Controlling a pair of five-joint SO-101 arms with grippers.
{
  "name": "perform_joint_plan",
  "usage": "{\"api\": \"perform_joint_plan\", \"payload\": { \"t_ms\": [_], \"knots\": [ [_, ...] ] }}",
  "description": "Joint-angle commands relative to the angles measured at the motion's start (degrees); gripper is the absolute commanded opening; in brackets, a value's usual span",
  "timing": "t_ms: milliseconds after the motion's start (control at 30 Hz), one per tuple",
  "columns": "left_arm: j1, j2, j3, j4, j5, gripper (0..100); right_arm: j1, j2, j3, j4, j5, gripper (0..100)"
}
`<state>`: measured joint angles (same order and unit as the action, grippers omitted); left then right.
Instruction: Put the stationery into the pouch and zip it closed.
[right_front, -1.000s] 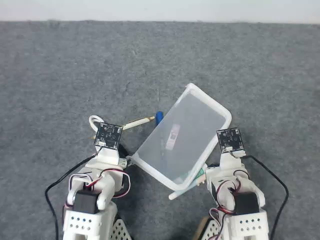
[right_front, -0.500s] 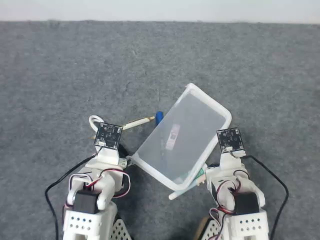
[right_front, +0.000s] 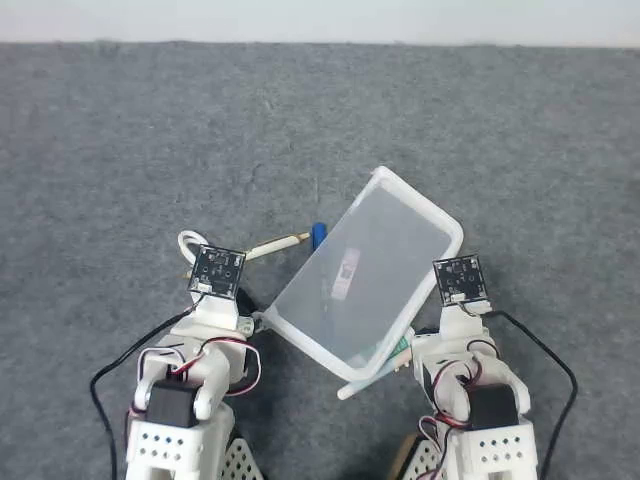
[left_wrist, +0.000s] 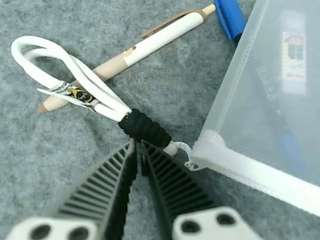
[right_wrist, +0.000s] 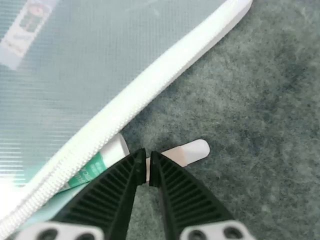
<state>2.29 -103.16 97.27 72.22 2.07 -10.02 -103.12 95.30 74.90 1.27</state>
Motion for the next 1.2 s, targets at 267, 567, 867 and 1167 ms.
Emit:
{"api": "perform_joint_plan", "payload": {
  "t_ms": [267, 567, 867, 1167],
  "knots": [
    [-0.18, -1.23, -0.75, 0.18, -0.53, 1, 0.22, -0.75, 1.14, 0.22, -0.09, 0.8],
    [-0.44, -1.23, -9.89, 1.93, -0.62, 1, 0.22, -0.75, 1.14, 0.22, -0.18, 0.9],
    [-1.14, -1.23, -13.32, -1.41, -0.62, 1, 2.86, -0.75, -2.29, 0.22, 0.00, 0.9],
    [-25.76, -1.32, -17.80, -5.54, 2.99, 1, 12.62, -0.75, -17.93, -0.04, -0.26, 0.7]
  ]
}}
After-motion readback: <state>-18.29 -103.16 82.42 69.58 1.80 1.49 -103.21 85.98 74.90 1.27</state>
